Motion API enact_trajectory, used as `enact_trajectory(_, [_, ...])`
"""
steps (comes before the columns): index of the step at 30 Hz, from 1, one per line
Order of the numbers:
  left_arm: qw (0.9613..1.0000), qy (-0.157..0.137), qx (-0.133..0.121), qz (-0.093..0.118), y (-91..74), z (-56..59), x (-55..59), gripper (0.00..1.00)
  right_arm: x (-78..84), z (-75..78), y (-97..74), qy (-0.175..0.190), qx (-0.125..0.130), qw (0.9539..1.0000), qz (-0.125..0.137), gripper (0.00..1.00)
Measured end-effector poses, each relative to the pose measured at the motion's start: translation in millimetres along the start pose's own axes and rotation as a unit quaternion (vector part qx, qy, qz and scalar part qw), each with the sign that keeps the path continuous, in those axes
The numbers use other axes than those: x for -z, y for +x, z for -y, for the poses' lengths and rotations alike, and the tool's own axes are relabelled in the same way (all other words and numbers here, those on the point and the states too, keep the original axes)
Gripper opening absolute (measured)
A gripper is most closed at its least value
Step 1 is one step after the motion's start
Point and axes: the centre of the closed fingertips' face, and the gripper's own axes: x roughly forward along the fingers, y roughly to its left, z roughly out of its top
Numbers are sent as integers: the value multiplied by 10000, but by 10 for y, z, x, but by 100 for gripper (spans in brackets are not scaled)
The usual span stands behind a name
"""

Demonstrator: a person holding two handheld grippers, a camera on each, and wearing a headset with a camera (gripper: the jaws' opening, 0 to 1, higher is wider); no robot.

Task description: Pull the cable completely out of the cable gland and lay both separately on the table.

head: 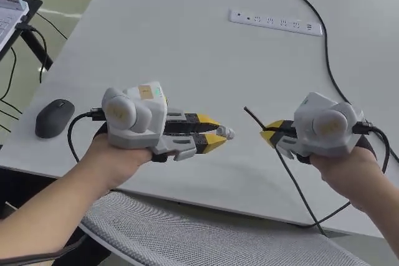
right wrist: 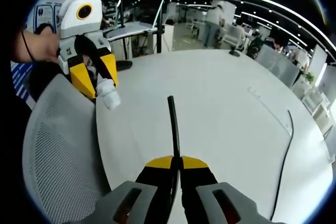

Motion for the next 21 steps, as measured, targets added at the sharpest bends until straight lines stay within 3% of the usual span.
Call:
enact_trajectory(16, [10000,-43,2,20,-243,-141,220,15,-206,0,190,101,116,9998,-122,0])
enact_trajectory(21, [10000,-98,2,7,-307,-196,334,15,-291,25,266,132,159,9996,-174,0])
